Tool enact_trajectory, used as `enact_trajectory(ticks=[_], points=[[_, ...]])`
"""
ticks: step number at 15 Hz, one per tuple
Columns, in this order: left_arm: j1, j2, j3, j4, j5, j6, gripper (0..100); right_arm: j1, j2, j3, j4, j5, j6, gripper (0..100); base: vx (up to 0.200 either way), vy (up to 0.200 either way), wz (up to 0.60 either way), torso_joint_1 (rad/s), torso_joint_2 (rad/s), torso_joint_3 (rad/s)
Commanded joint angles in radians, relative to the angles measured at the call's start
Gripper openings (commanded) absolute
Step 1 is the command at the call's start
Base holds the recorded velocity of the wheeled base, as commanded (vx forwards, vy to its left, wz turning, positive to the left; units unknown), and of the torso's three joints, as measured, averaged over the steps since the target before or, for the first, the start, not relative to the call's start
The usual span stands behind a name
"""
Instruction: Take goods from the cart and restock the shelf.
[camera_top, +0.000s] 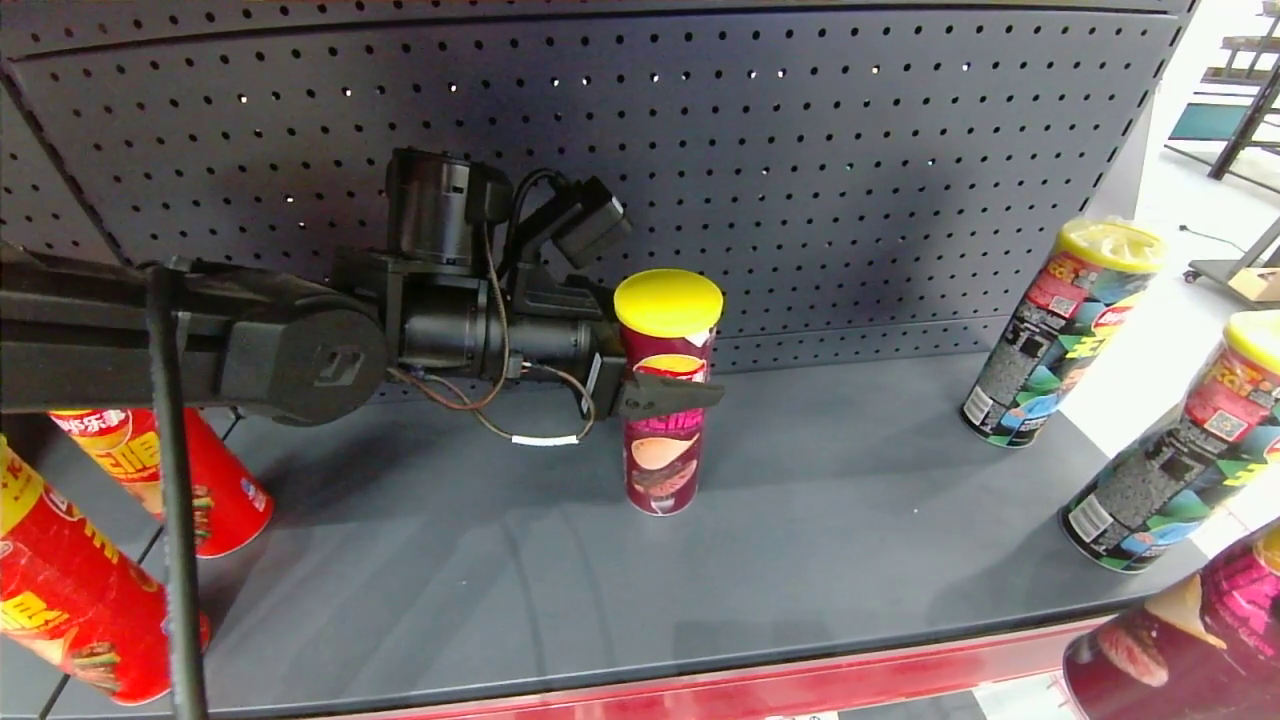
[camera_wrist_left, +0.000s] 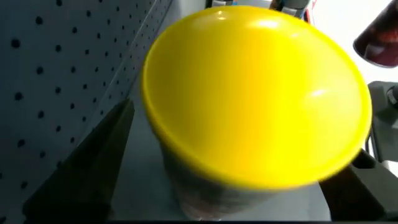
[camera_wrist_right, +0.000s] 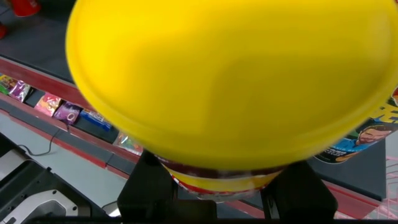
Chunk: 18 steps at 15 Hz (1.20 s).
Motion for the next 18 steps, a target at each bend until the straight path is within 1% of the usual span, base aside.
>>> enact_trajectory(ticks=[1, 2, 3, 7, 8, 10, 11, 13, 14, 15, 16, 18], points=[[0.0, 0.014, -0.005, -0.004, 0.008, -0.001, 100, -0.001, 0.0, 0.0, 0.001, 0.001, 0.0, 0, 0.0, 0.0, 0.0, 0.0, 0.0, 0.0], [-0.001, 0.016, -0.003, -0.006, 0.008, 0.001, 100, -0.001, -0.001, 0.0, 0.001, 0.001, 0.0, 0, 0.0, 0.0, 0.0, 0.0, 0.0, 0.0], [-0.003, 0.019, -0.008, -0.006, 0.01, -0.001, 0, -0.001, -0.001, 0.002, 0.001, 0.001, 0.0, 0, 0.0, 0.0, 0.0, 0.0, 0.0, 0.0], [-0.003, 0.014, -0.003, -0.003, 0.004, -0.007, 0, -0.001, -0.001, 0.002, 0.004, 0.001, 0.0, 0, 0.0, 0.0, 0.0, 0.0, 0.0, 0.0], [-0.009, 0.002, 0.011, 0.0, 0.004, -0.007, 0, -0.001, -0.001, 0.002, 0.003, 0.001, 0.0, 0, 0.0, 0.0, 0.0, 0.0, 0.0, 0.0], [-0.018, -0.044, 0.067, 0.0, 0.004, -0.009, 0, -0.001, -0.001, 0.002, 0.003, 0.001, 0.0, 0, 0.0, 0.0, 0.0, 0.0, 0.0, 0.0], [-0.036, -0.095, 0.132, -0.001, 0.008, -0.024, 0, -0.001, 0.0, -0.001, 0.001, 0.001, 0.0, 0, 0.0, 0.0, 0.0, 0.0, 0.0, 0.0], [-0.069, -0.184, 0.213, -0.004, 0.018, -0.093, 0, -0.001, 0.005, -0.01, 0.001, 0.002, 0.0, 0, 0.0, 0.0, 0.0, 0.0, 0.0, 0.0], [-0.078, -0.216, 0.247, -0.006, 0.025, -0.111, 0, -0.001, 0.006, -0.01, 0.001, 0.004, 0.0, 0, 0.0, 0.0, 0.0, 0.0, 0.0, 0.0], [-0.078, -0.225, 0.264, -0.008, 0.027, -0.111, 0, -0.001, 0.006, -0.01, 0.001, 0.004, 0.0, 0, 0.0, 0.0, 0.0, 0.0, 0.0, 0.0], [-0.078, -0.248, 0.314, -0.031, 0.031, -0.111, 0, -0.001, 0.009, -0.01, 0.0, 0.007, 0.0, 0, 0.0, 0.0, 0.0, 0.0, 0.0, 0.0], [-0.079, -0.27, 0.411, -0.11, 0.031, -0.113, 0, -0.001, 0.02, -0.012, -0.002, 0.008, 0.0, 0, 0.0, 0.0, 0.0, 0.0, 0.0, 0.0]])
